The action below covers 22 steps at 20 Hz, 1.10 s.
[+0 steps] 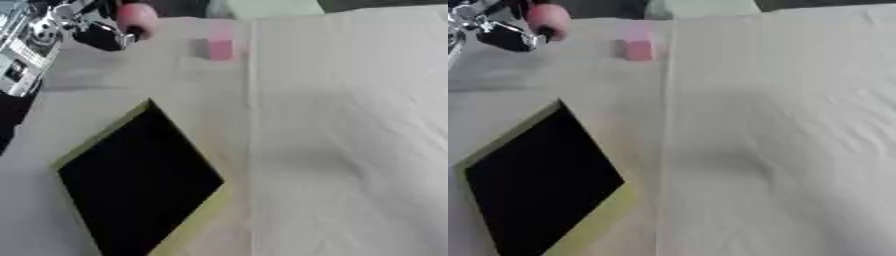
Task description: Pick up objects on the table and place them in the box.
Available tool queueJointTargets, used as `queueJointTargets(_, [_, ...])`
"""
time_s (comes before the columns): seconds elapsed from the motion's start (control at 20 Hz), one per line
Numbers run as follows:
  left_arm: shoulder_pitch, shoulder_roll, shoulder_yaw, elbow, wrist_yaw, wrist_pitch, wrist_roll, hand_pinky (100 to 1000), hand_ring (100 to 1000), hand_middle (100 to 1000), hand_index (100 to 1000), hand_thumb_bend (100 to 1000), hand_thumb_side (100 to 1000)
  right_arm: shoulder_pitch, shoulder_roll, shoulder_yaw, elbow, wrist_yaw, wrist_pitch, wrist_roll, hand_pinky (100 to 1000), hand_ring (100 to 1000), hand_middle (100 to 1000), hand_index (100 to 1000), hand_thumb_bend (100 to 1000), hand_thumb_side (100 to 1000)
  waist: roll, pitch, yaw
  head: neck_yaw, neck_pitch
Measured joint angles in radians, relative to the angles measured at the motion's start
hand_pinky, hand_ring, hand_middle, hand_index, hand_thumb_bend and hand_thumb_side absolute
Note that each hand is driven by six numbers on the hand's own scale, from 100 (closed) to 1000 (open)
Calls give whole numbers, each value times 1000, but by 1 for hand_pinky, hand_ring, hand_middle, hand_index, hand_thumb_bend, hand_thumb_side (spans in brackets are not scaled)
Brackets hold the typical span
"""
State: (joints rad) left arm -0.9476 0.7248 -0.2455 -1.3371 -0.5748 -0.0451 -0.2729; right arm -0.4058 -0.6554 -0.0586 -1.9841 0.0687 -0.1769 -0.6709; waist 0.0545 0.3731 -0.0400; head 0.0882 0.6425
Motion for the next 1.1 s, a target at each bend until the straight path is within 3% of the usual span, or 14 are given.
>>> queueJointTargets(0.5, [184, 98, -49, -230, 85, -32, 138, 539, 517, 574, 668, 217, 128, 24, 11, -10, 0, 3, 5, -10, 783, 744, 654, 784, 396, 974, 5, -35, -9, -45, 29])
queueJointTargets(0.9, [320, 210, -150, -412, 12, -94, 230, 533, 540, 585, 662, 204, 127, 36, 17, -15, 0, 7, 6, -15, 782, 744, 655, 784, 394, 975, 7, -49, -3, -49, 34])
queueJointTargets(1.1, [371, 247, -177, -505, -25, -87, 253, 531, 544, 585, 661, 202, 132, 36, 18, -15, 0, 7, 6, -17, 782, 744, 655, 784, 397, 975, 6, -49, -3, -49, 34])
